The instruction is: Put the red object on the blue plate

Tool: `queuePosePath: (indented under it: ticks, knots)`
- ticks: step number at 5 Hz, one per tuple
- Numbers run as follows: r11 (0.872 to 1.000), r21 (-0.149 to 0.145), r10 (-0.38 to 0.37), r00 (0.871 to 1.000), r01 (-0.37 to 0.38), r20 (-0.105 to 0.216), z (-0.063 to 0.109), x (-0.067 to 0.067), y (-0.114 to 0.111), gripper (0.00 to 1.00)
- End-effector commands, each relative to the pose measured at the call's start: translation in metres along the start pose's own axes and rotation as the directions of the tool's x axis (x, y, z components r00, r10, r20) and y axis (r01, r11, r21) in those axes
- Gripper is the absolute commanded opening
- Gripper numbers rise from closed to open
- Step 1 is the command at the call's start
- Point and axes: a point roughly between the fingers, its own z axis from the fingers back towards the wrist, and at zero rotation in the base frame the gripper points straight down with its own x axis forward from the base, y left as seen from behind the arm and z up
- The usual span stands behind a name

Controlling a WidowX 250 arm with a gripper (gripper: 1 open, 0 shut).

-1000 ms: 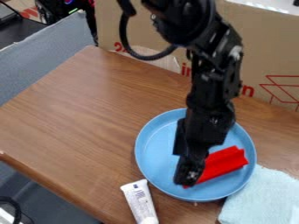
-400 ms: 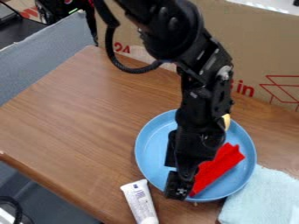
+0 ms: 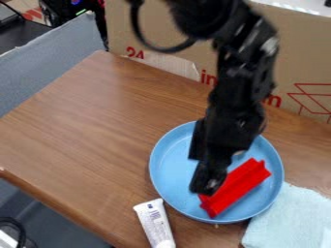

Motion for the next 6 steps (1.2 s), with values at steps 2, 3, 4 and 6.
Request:
queuePosePath:
  ticks: [2, 3, 4, 6]
  knots:
    - [0.998, 0.065, -0.002, 1.000, 0.000, 0.025, 0.014, -0.007, 0.006, 1.00]
    - [0.996, 0.094, -0.006, 1.000, 0.004, 0.022, 0.016, -0.013, 0.008, 1.00]
    - [0.994, 0.109, 0.004, 1.000, -0.007, 0.024, 0.008, -0.021, 0.003, 1.00]
    - [0.989, 0.148, 0.006, 1.000, -0.004, -0.018, -0.010, -0.034, 0.001, 1.00]
